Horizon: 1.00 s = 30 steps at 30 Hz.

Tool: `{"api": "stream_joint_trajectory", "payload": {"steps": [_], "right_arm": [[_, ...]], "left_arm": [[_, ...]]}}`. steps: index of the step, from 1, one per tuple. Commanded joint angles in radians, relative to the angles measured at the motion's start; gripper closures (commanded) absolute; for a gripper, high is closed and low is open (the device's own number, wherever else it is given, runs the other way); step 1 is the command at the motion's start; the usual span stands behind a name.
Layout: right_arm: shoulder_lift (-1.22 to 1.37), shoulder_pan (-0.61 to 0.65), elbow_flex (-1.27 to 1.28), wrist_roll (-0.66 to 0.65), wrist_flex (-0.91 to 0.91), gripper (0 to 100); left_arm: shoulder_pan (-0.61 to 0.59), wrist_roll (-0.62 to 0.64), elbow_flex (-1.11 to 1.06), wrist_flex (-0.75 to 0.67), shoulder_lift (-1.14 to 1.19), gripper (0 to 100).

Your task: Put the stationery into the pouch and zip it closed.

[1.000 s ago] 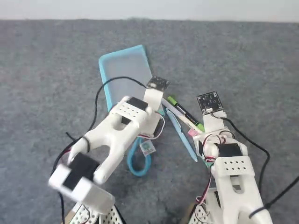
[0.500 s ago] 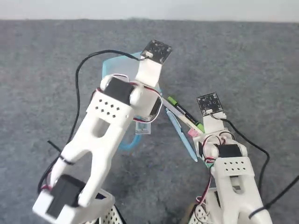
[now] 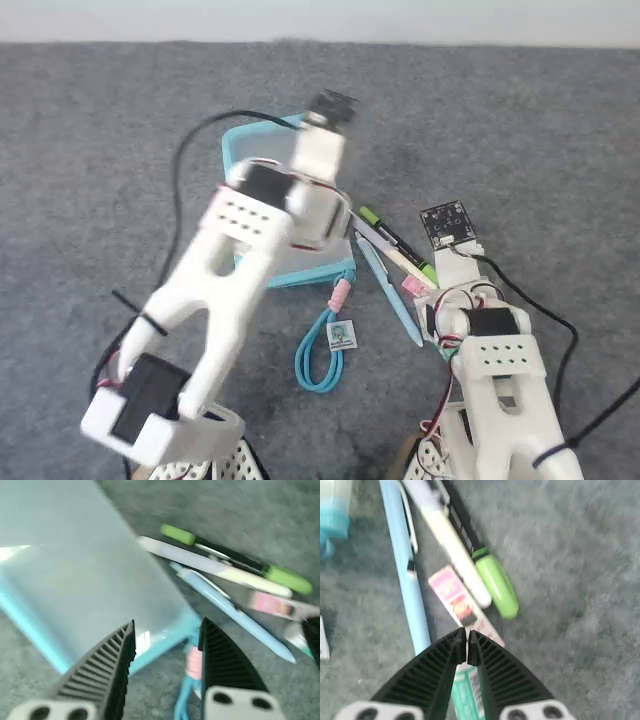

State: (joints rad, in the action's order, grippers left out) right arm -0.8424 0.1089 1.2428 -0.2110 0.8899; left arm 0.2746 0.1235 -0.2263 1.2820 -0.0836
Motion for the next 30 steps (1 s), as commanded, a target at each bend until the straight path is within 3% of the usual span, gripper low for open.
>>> {"api": "stream_joint_trajectory", "payload": {"steps": [1, 6, 12, 15, 19, 24, 30], "right_arm": [[-0.019, 0.004, -0.12, -0.021, 0.093, 98.6], [-0.01, 0.104, -0.203, -0.071, 0.113, 98.6], [0.163, 0.375, -0.402, 0.04, 0.147, 98.5], [0.285, 0.479, -0.451, 0.052, 0.09, 97.4], [0.412, 0.578, -0.476, 0.212, 0.012, 90.0], [0.501, 0.591, -0.479, 0.397, -0.064, 84.2], [0.582, 0.547, -0.477, 0.453, -0.166, 83.9]], "left_arm": [[-0.201, 0.012, 0.028, -0.02, -0.147, 80], [-0.522, -0.032, -0.208, -0.1, -0.276, 80], [-0.76, -0.077, -0.668, -0.479, -0.341, 80], [-0.836, -0.107, -0.791, -0.641, -0.35, 80], [-0.864, -0.115, -0.845, -0.712, -0.325, 80], [-0.822, -0.118, -0.852, -0.749, -0.292, 80], [-0.816, -0.118, -0.855, -0.749, -0.298, 80]]}}
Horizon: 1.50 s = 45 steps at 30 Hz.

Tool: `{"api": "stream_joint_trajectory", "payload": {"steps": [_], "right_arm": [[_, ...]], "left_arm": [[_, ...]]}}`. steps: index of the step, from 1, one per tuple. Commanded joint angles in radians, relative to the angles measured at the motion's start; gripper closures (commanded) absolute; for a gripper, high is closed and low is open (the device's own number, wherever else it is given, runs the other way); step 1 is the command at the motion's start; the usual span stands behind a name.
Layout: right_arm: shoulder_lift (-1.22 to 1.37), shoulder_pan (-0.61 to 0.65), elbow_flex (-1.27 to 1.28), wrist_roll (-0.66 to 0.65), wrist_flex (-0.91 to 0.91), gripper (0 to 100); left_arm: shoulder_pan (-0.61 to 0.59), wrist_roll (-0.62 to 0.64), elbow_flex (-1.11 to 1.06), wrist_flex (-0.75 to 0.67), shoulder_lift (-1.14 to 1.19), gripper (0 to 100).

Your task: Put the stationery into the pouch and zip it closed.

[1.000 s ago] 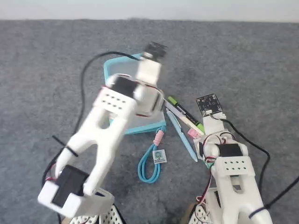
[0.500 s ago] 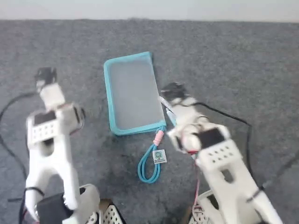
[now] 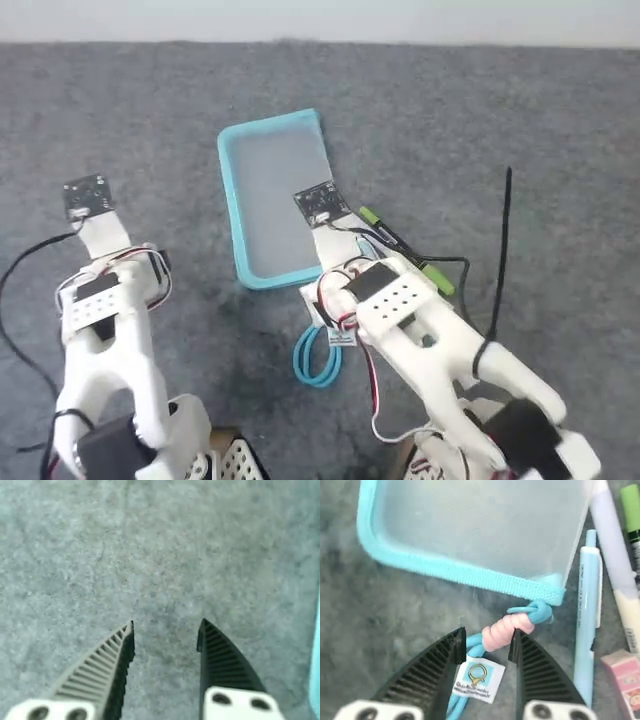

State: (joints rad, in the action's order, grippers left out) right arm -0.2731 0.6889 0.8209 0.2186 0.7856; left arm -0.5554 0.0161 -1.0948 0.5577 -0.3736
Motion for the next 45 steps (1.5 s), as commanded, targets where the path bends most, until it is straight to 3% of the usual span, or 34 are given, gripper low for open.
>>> {"api": "stream_joint_trajectory", "payload": {"steps": [1, 11, 27, 33, 40, 45], "right_arm": [[0.028, -0.042, -0.055, 0.023, -0.077, 83.9], [0.07, -0.127, -0.055, 0.08, -0.067, 84.0], [0.191, -0.127, -0.063, 0.089, -0.191, 84.2], [0.194, -0.151, -0.063, 0.081, -0.156, 99.3], [0.027, -0.302, -0.143, -0.284, 0.108, 99.1], [-0.219, -0.328, -0.146, -0.305, 0.222, 99.2]], "left_arm": [[0.014, -0.011, 0.013, -0.025, -0.008, 80], [0.015, -0.011, 0.016, -0.025, -0.002, 80], [0.015, -0.011, 0.013, -0.025, 0.0, 80], [0.015, -0.011, 0.013, -0.025, 0.0, 80], [0.028, -0.011, 0.018, -0.026, 0.0, 80], [0.1, -0.011, 0.062, -0.002, -0.009, 80]]}}
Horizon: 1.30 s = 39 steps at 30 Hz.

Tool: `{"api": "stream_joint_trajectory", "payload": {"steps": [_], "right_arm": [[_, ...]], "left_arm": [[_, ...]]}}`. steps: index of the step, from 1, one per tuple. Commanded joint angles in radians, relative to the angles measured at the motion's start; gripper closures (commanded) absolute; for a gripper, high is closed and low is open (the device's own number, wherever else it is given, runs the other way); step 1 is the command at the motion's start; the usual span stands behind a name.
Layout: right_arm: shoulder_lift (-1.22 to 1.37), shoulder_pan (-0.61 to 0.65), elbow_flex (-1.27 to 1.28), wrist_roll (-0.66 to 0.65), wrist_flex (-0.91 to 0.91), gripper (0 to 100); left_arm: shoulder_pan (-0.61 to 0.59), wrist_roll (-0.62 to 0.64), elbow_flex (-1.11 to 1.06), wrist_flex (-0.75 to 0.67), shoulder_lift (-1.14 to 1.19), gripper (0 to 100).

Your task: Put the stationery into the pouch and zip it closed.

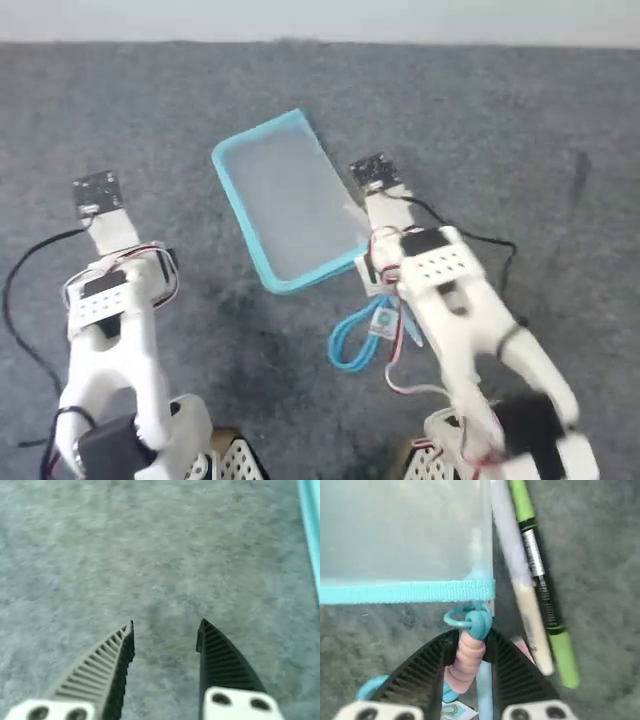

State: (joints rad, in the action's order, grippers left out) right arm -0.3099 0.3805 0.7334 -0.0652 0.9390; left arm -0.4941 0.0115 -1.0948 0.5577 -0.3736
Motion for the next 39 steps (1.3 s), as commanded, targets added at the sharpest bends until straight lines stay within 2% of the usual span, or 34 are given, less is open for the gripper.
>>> {"api": "stream_joint_trajectory", "payload": {"steps": [1, 7, 11, 14, 19, 26, 31, 34, 39], "right_arm": [[-0.236, -0.019, -0.061, -0.023, 0.093, 99.2], [-0.49, -0.019, -0.078, -0.117, 0.156, 99.2], [-0.513, -0.013, -0.166, -0.12, 0.239, 99.2], [-0.515, -0.013, -0.215, -0.118, 0.269, 99.2], [-0.515, -0.013, -0.347, -0.127, 0.337, 99.2], [-0.344, -0.01, -0.669, -0.124, 0.444, 99.2], [-0.15, 0.131, -0.918, -0.144, 0.565, 99.2], [-0.127, 0.252, -0.991, -0.207, 0.674, 99.2], [-0.226, 0.285, -0.913, -0.232, 0.716, 99.2]], "left_arm": [[0.049, -0.006, 0.091, 0.029, -0.009, 80], [0.158, -0.002, 0.417, 0.345, -0.008, 80], [0.261, 0.002, 0.601, 0.446, -0.008, 80], [0.348, 0.002, 0.627, 0.445, 0.002, 80], [0.485, 0.002, 0.516, 0.434, 0.002, 80], [0.661, 0.077, 0.295, 0.282, 0.002, 80], [0.832, 0.193, 0.286, 0.186, 0.002, 80], [0.83, 0.204, 0.305, 0.164, -0.003, 80], [0.657, 0.235, 0.338, 0.176, -0.055, 80]]}}
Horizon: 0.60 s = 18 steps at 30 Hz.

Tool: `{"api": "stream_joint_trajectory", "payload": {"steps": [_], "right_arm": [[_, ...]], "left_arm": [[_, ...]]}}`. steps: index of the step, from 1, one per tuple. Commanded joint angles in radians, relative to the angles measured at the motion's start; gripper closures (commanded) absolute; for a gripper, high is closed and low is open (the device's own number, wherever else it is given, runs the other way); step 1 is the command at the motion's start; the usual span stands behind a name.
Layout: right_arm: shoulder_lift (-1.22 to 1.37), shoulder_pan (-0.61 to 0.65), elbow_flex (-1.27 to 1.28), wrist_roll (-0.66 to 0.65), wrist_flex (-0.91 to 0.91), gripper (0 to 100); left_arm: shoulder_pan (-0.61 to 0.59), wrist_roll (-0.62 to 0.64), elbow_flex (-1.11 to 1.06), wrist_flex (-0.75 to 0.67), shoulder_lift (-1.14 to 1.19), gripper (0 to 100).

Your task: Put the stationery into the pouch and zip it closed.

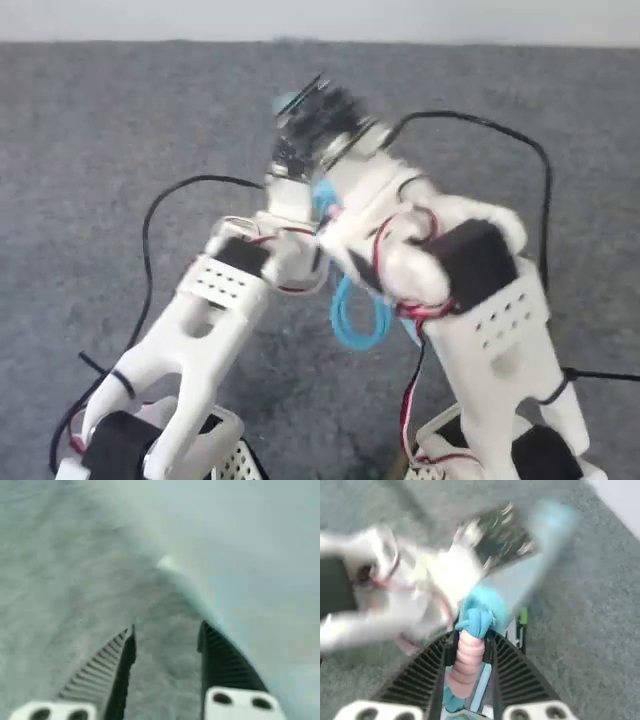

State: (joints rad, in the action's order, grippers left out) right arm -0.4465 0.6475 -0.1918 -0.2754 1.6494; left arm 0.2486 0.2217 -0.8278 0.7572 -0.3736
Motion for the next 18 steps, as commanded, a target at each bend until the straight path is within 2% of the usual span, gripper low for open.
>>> {"api": "stream_joint_trajectory", "payload": {"steps": [1, 8, 11, 14, 18], "right_arm": [[-0.117, 0.018, 0.063, -0.021, -0.004, 99.2], [-0.326, 0.016, 0.62, -0.021, -0.305, 99.2], [-0.367, 0.016, 0.798, -0.015, -0.427, 99.2], [-0.366, 0.015, 0.829, -0.014, -0.446, 99.2], [-0.358, -0.019, 0.701, -0.015, -0.381, 99.2]], "left_arm": [[-0.12, 0.021, 0.074, -0.009, -0.075, 80], [-0.319, -0.049, 0.067, 0.133, -0.276, 80], [-0.359, -0.081, 0.033, 0.173, -0.321, 80], [-0.364, -0.135, -0.07, 0.094, -0.311, 80], [-0.319, -0.132, -0.222, -0.097, -0.267, 80]]}}
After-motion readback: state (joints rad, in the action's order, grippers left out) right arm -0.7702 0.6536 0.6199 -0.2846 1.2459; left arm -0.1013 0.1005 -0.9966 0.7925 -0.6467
